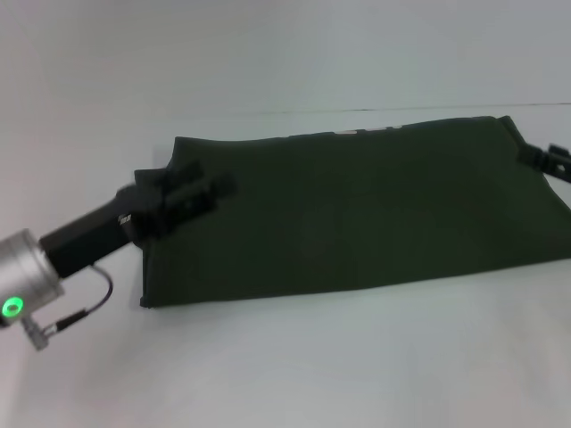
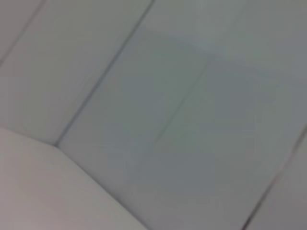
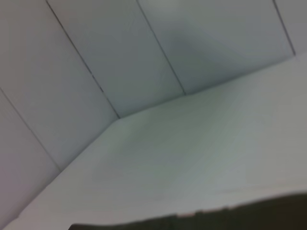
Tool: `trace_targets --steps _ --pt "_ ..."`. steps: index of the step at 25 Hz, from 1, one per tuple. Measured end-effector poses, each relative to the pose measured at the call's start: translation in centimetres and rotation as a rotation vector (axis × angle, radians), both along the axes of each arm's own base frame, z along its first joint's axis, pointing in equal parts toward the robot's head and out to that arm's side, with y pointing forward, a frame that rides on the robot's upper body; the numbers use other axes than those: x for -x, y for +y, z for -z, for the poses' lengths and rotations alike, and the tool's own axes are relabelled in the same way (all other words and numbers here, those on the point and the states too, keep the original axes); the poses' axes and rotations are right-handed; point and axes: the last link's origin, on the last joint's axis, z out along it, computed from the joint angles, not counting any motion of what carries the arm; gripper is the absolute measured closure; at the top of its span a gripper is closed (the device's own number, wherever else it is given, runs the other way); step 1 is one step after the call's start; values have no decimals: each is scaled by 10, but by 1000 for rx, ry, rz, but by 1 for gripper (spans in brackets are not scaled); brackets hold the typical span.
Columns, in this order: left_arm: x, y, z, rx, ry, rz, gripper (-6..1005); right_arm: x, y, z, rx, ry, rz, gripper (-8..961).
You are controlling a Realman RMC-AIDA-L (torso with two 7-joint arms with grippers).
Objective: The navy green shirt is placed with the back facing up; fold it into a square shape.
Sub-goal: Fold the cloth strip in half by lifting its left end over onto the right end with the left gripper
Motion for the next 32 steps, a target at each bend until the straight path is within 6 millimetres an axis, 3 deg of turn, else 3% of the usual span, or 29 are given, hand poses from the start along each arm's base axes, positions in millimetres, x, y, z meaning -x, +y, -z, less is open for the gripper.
trace_targets --steps 5,10,22,32 --pt "17 -16 1 15 45 -30 49 -18 -22 -7 67 50 90 147" --pt "36 -24 1 14 122 -82 50 -29 -33 -18 102 73 166 148" --pt "67 -23 9 17 311 -182 49 -29 -25 -25 85 84 196 150" --pt "77 -19 18 22 378 -252 50 -24 -18 -28 78 91 185 150"
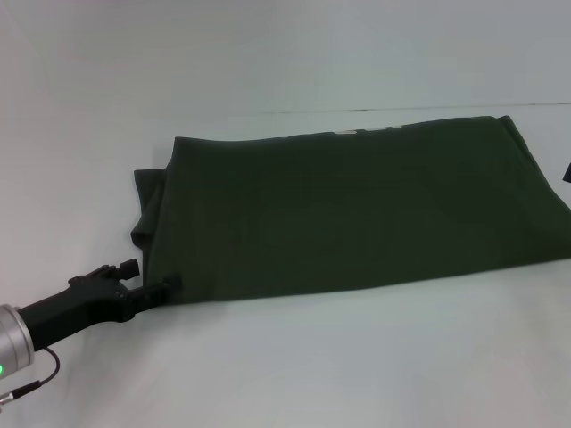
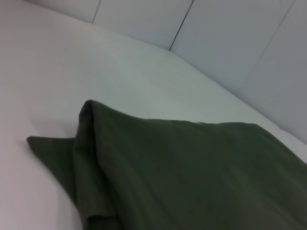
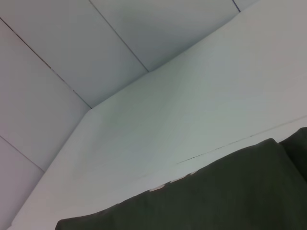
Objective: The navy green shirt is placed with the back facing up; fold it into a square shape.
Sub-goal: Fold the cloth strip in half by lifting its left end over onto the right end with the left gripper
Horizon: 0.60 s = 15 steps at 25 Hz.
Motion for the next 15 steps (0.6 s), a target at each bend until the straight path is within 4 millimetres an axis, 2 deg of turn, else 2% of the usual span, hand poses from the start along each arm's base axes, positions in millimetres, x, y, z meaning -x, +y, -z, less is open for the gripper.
trace_targets --steps 15 --pt "1 -1 5 31 10 -11 50 -1 3 0 -8 -12 11 150"
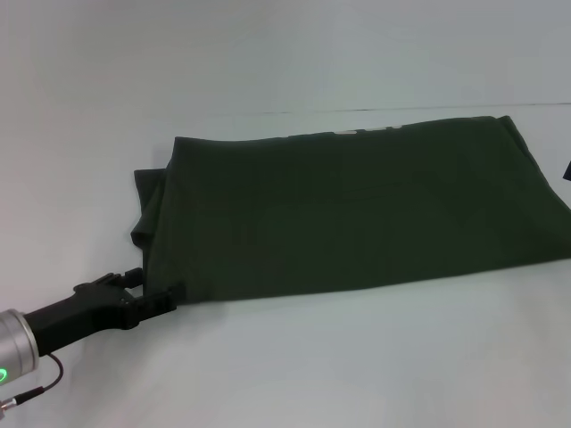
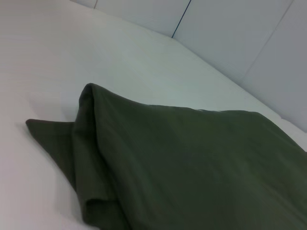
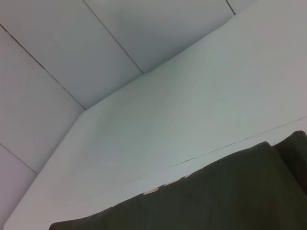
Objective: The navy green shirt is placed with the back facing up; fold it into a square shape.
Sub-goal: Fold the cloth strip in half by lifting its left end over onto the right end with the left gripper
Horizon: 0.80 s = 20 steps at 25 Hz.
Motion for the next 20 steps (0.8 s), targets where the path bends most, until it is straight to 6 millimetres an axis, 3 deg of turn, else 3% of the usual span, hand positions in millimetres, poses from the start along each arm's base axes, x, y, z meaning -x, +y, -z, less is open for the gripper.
trace_targets --steps 13,20 --pt "1 1 -1 4 18 3 112 -1 0 1 0 2 6 150" --pt "2 2 -3 4 28 6 269 -2 -1 1 -2 5 9 151"
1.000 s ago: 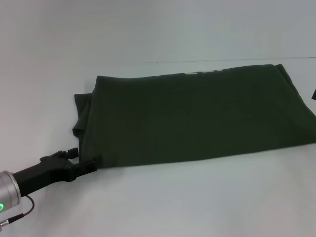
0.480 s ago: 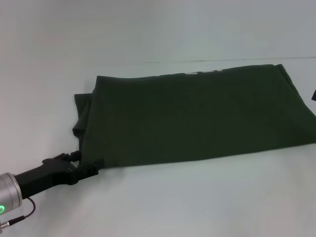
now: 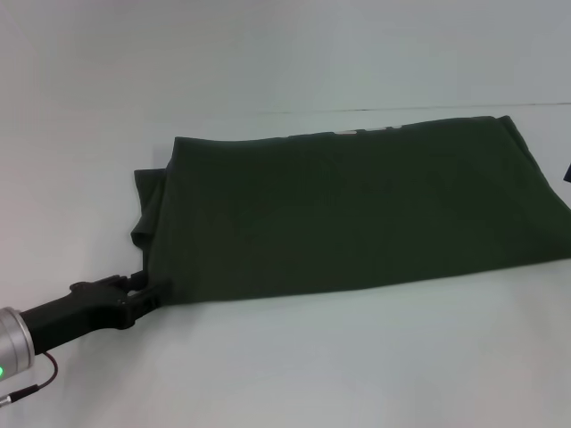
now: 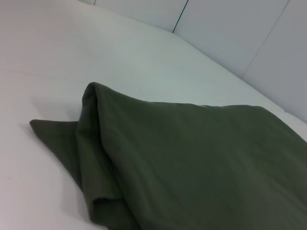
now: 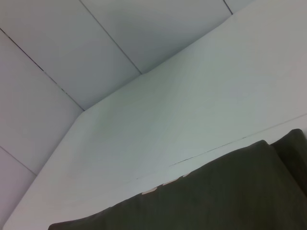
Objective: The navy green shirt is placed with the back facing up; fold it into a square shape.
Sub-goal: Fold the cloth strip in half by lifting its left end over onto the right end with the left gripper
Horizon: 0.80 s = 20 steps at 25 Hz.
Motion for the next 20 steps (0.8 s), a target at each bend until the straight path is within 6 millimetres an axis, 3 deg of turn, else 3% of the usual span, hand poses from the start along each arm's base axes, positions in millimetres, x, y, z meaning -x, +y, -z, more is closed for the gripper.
trace_targets --steps 4,7,17,20 --pt "0 0 0 8 8 3 358 0 -1 0 0 0 1 150" --pt "1 -1 1 16 15 5 563 -1 -1 0 0 1 2 149" --pt "-1 0 2 14 18 7 996 -4 -4 1 10 -10 14 151" --pt "0 1 0 9 18 5 996 -12 -5 1 23 -40 58 152"
